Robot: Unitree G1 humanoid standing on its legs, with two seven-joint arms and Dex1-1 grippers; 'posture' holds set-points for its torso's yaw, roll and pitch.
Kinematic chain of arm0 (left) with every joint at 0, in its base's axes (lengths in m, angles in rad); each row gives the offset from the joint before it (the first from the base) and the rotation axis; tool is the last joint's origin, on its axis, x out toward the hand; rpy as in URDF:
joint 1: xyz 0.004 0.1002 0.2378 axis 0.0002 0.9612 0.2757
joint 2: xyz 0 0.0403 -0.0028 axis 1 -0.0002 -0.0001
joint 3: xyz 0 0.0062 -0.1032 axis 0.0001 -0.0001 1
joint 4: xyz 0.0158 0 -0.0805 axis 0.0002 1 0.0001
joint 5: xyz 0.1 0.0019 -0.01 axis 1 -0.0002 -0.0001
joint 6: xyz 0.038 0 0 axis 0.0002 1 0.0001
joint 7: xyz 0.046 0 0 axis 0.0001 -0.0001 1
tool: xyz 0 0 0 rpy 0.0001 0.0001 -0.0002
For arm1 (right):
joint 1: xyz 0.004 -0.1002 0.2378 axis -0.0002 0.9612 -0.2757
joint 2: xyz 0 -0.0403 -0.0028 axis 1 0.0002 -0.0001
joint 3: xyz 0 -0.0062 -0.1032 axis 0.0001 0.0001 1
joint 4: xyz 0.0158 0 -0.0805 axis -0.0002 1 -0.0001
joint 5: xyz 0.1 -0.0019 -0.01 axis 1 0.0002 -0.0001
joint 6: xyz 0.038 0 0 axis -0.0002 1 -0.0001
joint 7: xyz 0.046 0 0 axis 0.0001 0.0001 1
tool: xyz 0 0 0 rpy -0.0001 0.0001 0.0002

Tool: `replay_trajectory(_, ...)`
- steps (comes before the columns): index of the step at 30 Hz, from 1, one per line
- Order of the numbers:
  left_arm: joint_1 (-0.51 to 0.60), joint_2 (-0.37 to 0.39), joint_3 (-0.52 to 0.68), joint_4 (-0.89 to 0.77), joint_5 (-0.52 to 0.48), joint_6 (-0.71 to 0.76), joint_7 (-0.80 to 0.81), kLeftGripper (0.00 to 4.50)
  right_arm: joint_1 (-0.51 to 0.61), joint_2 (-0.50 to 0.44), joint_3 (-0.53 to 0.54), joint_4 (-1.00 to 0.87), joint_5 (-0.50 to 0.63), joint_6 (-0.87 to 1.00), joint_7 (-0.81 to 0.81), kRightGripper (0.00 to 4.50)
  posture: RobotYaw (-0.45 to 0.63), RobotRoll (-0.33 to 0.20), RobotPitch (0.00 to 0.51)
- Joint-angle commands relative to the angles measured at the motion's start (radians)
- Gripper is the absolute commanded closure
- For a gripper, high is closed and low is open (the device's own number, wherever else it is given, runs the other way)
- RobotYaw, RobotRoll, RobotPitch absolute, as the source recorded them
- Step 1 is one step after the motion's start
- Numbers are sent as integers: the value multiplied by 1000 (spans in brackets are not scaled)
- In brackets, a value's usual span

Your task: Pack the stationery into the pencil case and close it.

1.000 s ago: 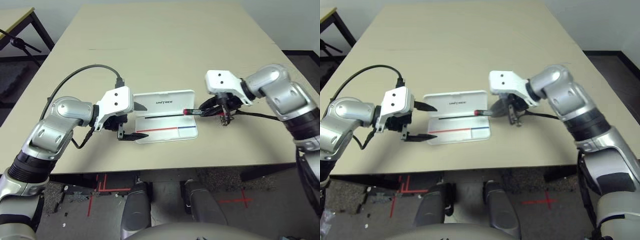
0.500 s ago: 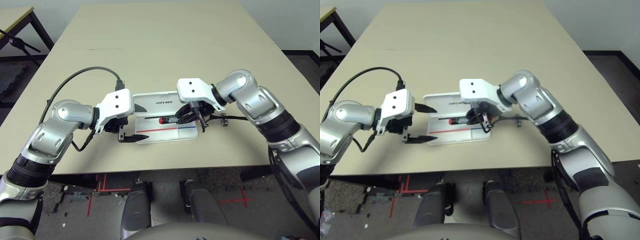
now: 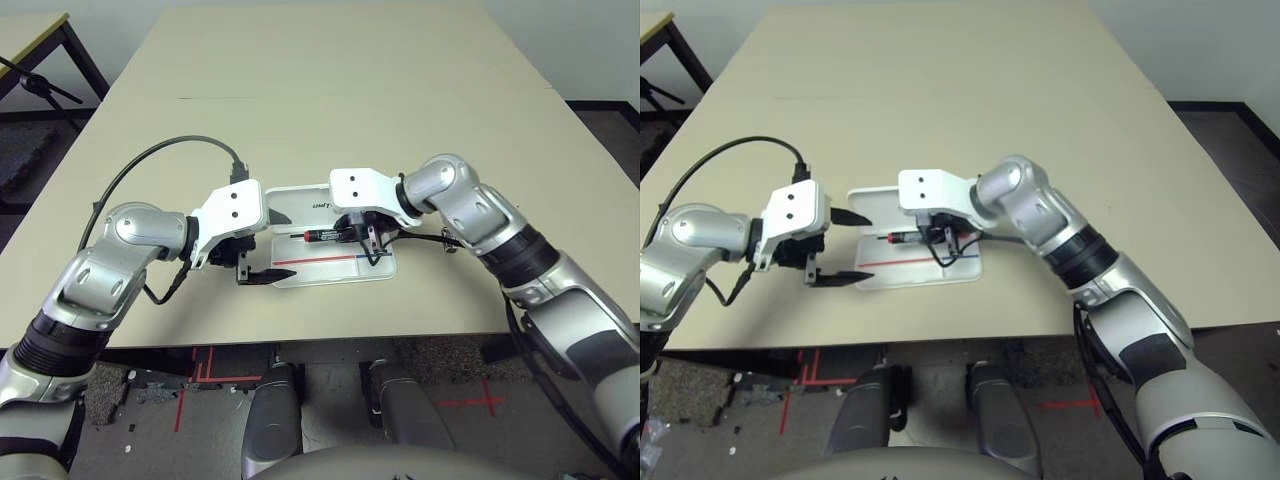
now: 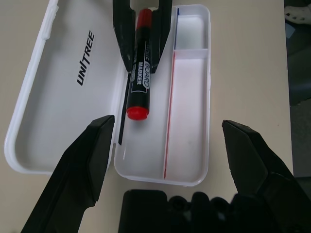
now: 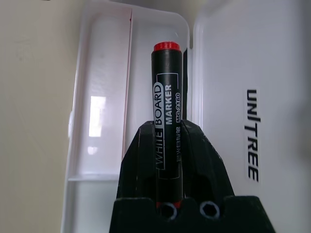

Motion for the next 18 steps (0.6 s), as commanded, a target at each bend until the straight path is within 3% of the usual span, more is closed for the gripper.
replay_trajectory(1, 15, 10, 1, -16, 10, -1, 4, 0, 18, 8, 5, 16, -6, -27, -6, 3272, 33, 0, 127)
replay_trajectory(10, 22, 17, 7, -10, 10, -4, -1, 0, 20, -16, -54, 0, 50, -34, 30, 77, 29, 0, 130)
replay_trajectory(18, 41, 26, 48, -10, 6, 20, 37, 0, 60, -183, -169, -102, 216, 59, 200, 30, 34, 0, 132)
